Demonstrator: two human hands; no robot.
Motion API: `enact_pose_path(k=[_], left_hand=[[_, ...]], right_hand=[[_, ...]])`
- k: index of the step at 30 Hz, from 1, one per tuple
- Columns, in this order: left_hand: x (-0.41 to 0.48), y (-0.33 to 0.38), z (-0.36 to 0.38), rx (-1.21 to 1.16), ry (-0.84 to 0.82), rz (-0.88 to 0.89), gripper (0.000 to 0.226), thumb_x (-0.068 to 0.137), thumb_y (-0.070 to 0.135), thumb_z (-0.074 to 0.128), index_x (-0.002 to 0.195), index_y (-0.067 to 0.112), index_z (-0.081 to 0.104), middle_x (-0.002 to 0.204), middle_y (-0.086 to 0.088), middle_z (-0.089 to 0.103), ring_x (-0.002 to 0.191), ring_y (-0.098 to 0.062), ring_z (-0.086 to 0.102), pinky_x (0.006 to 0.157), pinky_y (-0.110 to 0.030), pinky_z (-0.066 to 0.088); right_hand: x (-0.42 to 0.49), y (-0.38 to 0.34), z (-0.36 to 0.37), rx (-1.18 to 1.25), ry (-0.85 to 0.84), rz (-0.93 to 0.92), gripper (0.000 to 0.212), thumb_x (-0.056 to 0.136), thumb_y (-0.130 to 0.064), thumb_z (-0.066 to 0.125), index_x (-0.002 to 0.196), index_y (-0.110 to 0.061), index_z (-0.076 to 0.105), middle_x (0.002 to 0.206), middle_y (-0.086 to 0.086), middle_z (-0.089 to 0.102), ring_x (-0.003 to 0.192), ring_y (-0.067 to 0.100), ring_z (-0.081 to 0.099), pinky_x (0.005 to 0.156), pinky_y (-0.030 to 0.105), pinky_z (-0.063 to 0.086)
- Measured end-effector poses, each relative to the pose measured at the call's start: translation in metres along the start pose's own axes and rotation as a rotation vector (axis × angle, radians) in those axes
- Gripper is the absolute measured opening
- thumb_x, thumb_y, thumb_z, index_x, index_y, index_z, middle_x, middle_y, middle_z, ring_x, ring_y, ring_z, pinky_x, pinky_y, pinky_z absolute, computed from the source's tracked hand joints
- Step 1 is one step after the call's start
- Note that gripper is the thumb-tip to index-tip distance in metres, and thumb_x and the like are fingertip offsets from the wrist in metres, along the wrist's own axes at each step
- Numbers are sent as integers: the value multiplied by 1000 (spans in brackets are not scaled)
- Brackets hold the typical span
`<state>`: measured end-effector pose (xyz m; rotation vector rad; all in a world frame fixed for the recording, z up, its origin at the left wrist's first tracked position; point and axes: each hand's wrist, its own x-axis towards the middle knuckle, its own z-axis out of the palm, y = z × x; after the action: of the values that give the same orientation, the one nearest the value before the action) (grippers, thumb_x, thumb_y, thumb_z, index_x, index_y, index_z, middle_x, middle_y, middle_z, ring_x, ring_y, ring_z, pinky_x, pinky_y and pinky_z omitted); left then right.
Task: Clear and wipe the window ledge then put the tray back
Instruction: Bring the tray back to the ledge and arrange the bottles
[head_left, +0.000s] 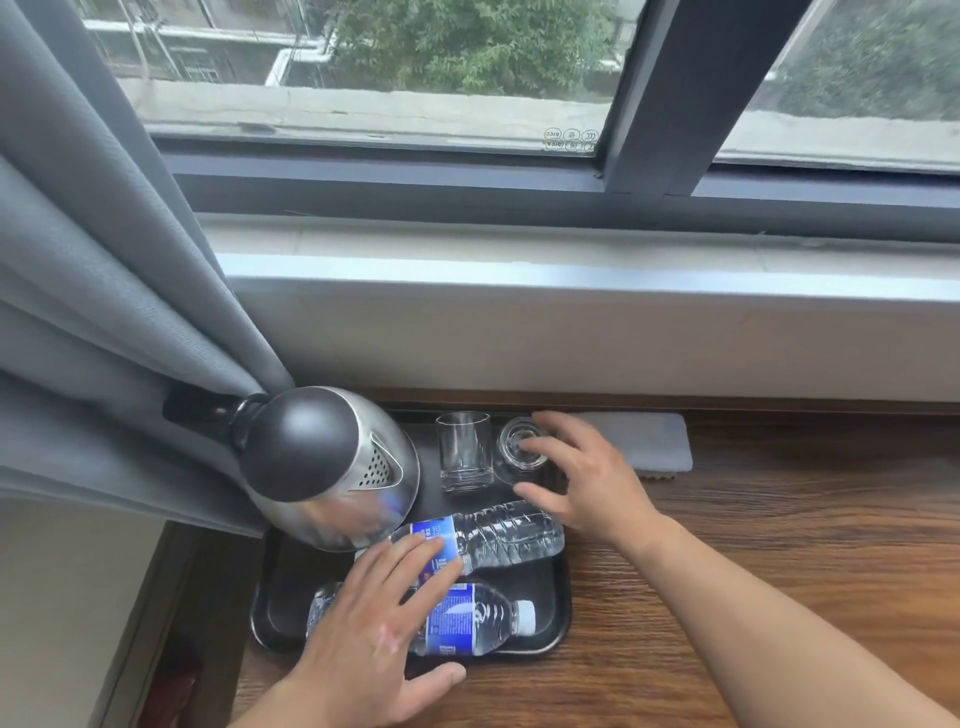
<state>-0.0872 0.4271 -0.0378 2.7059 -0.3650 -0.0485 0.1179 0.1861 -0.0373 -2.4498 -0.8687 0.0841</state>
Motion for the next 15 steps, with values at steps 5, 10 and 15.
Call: enact_pose_path(k=[5,10,15], left_hand=[[-3,0,0,-8,5,-8,88,74,77,66,145,27,55,153,1,50,145,-21,42,113,-47,32],[-4,1,1,-17,-18,-24,88,76,79,62,147,29,52,154,2,49,146,-21,42,113,-47,32],[-4,2,-1,-31,-21,-37,87,76,80,60,147,31,51,154,3,49,145,-19,42,112,-45,31]], right_hand=[[3,0,3,-73,33,32,33,82,-29,80,114,-21,73,134,7,64,105,25,69,82,47,62],[6,2,0,-155,61,31,37,77,-25,84,112,-21,75,131,8,65,103,28,69,80,45,61],[26,-28,-3,-255,33,-118,60,70,-46,81,120,-16,70,131,8,65,119,27,61,104,51,46]])
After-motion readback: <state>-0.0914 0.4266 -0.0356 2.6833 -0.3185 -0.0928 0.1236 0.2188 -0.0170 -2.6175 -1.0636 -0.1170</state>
